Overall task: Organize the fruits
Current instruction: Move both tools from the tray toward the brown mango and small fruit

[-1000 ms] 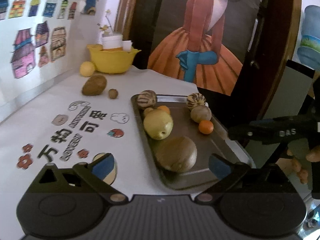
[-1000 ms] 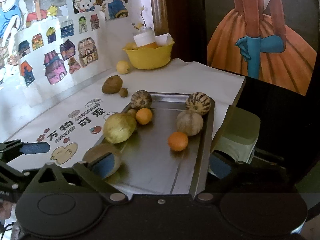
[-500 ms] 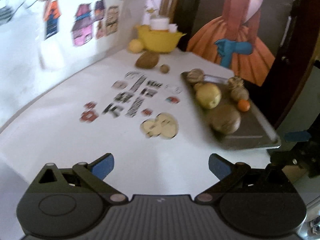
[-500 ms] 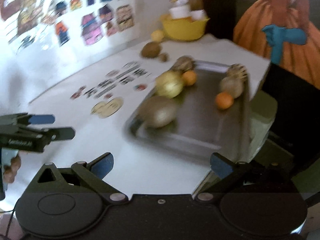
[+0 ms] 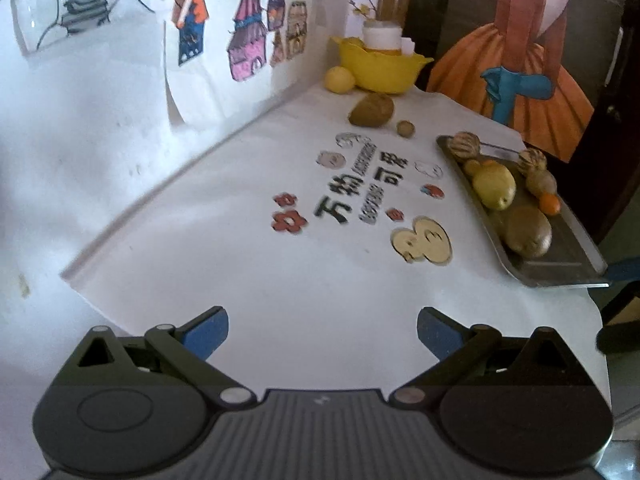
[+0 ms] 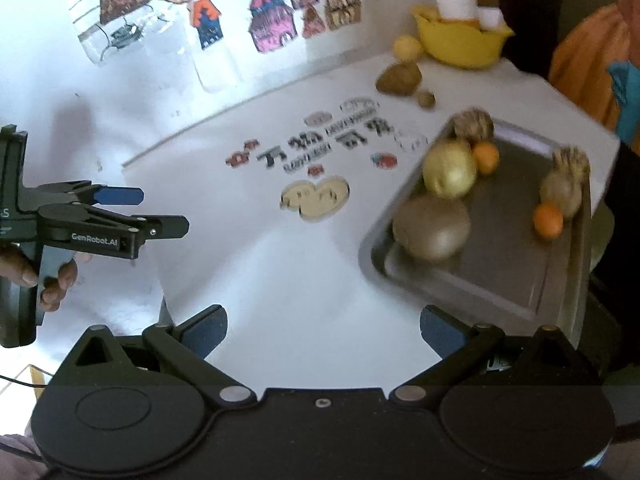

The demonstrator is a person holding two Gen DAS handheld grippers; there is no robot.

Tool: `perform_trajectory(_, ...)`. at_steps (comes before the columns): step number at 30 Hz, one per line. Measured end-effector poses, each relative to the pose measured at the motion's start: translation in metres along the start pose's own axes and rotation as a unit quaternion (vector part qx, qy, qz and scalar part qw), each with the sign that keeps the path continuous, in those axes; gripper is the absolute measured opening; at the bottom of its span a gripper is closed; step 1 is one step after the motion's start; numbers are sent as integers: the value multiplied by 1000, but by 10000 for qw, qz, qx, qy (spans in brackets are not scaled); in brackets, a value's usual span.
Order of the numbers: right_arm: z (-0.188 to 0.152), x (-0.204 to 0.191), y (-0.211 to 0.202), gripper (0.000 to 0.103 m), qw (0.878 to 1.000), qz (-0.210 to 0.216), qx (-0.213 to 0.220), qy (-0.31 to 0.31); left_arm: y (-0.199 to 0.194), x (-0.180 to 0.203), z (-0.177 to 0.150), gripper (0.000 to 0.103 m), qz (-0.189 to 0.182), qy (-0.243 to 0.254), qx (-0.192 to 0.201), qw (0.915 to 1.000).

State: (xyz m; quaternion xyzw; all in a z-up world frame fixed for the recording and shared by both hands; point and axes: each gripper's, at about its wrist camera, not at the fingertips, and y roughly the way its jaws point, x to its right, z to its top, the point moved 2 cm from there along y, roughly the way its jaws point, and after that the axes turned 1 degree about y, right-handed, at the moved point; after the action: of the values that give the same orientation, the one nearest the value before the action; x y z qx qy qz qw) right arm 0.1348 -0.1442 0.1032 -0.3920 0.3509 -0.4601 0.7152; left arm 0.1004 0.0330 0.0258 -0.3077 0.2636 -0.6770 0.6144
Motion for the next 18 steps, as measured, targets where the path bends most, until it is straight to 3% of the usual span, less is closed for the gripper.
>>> perform_trajectory(8, 56, 10, -8, 102, 9938, -262, 558, -929, 3, -6, 49, 103, 35, 362, 489, 9981)
perform_trajectory(14, 90, 24, 3, 102, 9684, -305, 986, -2269, 25, -6, 97, 103, -283, 843, 1049, 9905)
perform_trajectory(18, 120, 47, 25, 102, 9555, -344, 1083, -2722, 53, 1, 130, 103, -425, 1435, 1461, 9779)
